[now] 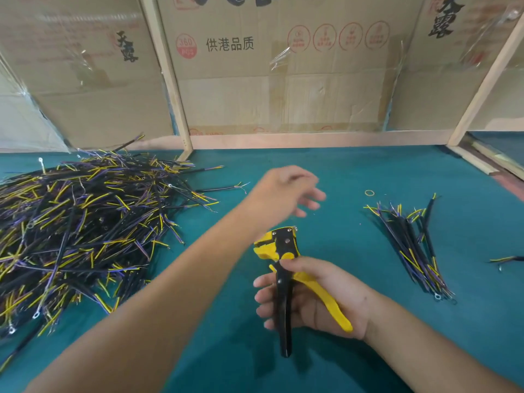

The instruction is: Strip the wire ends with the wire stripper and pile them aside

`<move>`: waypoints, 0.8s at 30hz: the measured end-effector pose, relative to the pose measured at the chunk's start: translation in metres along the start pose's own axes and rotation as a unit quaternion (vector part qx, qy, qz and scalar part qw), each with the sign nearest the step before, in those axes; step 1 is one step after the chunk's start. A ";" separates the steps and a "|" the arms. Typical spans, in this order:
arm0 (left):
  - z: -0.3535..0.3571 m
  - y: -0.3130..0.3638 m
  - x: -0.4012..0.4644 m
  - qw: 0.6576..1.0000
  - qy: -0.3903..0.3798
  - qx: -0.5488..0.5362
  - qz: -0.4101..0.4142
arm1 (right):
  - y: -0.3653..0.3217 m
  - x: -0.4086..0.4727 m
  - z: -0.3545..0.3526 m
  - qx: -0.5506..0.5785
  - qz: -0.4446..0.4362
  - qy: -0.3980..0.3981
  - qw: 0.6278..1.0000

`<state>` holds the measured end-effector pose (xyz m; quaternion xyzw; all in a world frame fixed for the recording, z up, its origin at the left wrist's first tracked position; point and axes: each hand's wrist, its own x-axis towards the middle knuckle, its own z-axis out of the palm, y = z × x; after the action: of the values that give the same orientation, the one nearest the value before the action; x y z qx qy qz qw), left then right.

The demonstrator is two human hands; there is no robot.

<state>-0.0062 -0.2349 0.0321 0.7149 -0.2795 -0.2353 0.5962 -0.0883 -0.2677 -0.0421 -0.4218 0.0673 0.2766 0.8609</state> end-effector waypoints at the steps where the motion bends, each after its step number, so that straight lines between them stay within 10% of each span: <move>1: -0.023 -0.006 -0.007 0.998 0.049 0.025 0.018 | 0.005 -0.020 -0.008 -0.073 0.003 0.107 0.992; 6: -0.141 -0.051 -0.051 0.884 0.270 0.382 0.026 | 0.014 -0.043 -0.030 -0.071 -0.085 0.084 0.990; 9: -0.181 -0.063 -0.071 0.906 0.331 0.264 -0.030 | 0.016 -0.043 -0.029 -0.091 -0.100 0.091 0.987; 24: -0.222 -0.062 -0.070 0.746 0.274 0.593 -0.129 | 0.016 -0.011 0.018 -0.034 -0.185 0.217 0.958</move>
<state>0.0983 -0.0193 0.0105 0.9874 -0.0926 0.1089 0.0676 -0.1083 -0.2506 -0.0382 -0.5060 0.1639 0.0165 0.8466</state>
